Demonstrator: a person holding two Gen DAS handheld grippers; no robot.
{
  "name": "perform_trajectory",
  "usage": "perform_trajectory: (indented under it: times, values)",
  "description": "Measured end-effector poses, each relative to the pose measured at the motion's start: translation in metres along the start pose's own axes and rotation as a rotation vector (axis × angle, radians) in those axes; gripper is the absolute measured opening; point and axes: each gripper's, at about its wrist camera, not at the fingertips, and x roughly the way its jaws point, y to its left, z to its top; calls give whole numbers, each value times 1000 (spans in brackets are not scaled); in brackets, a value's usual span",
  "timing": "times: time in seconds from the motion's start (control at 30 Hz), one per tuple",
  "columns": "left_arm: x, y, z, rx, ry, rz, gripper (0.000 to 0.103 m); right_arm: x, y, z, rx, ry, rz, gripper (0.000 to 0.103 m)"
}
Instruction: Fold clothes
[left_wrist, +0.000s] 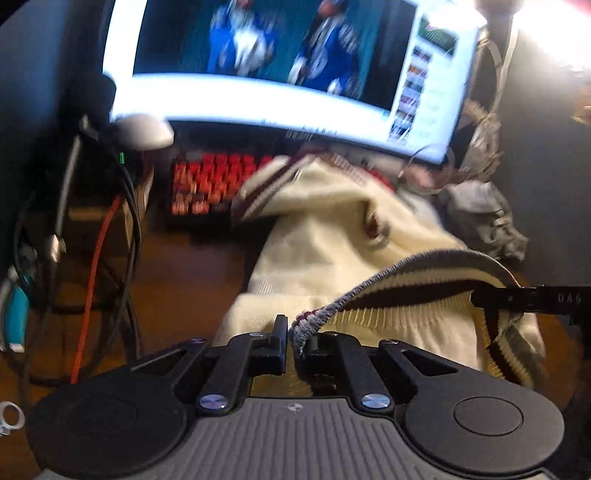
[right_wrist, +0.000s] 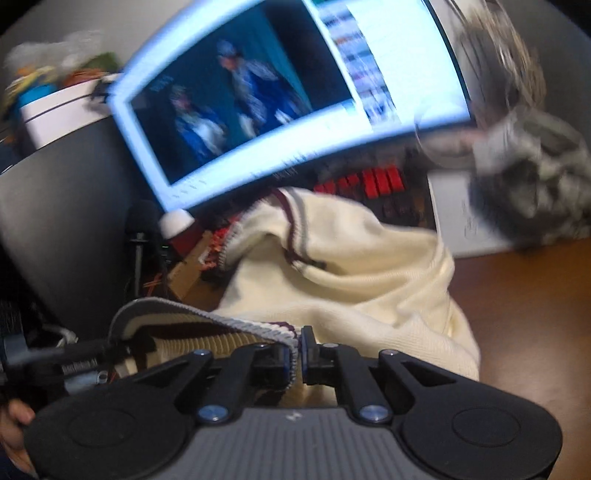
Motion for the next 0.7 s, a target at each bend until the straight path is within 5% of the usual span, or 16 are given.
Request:
perform_trajectory:
  times: [0.1,0.2,0.23,0.3,0.5,0.7]
  values:
    - [6,4,2,-23,19,-12,12,17,-12,7,92,47,12,10]
    - [4,5,3,-23,24,-23,13,10,-16,12,153,29,59,23]
    - [4,5,3,-28,26,-27,14,5,-16,14,167,15,77,40]
    - [3,6,4,-40,30,-35,14,-10,-12,17,174,-34,110,54]
    - [-3,6,2,-51,19,-53,21,-51,6,10,135,-100,79,54]
    - [-16,6,0,-68,0,-95,31,-65,52,-35,-15,-144,-42,54]
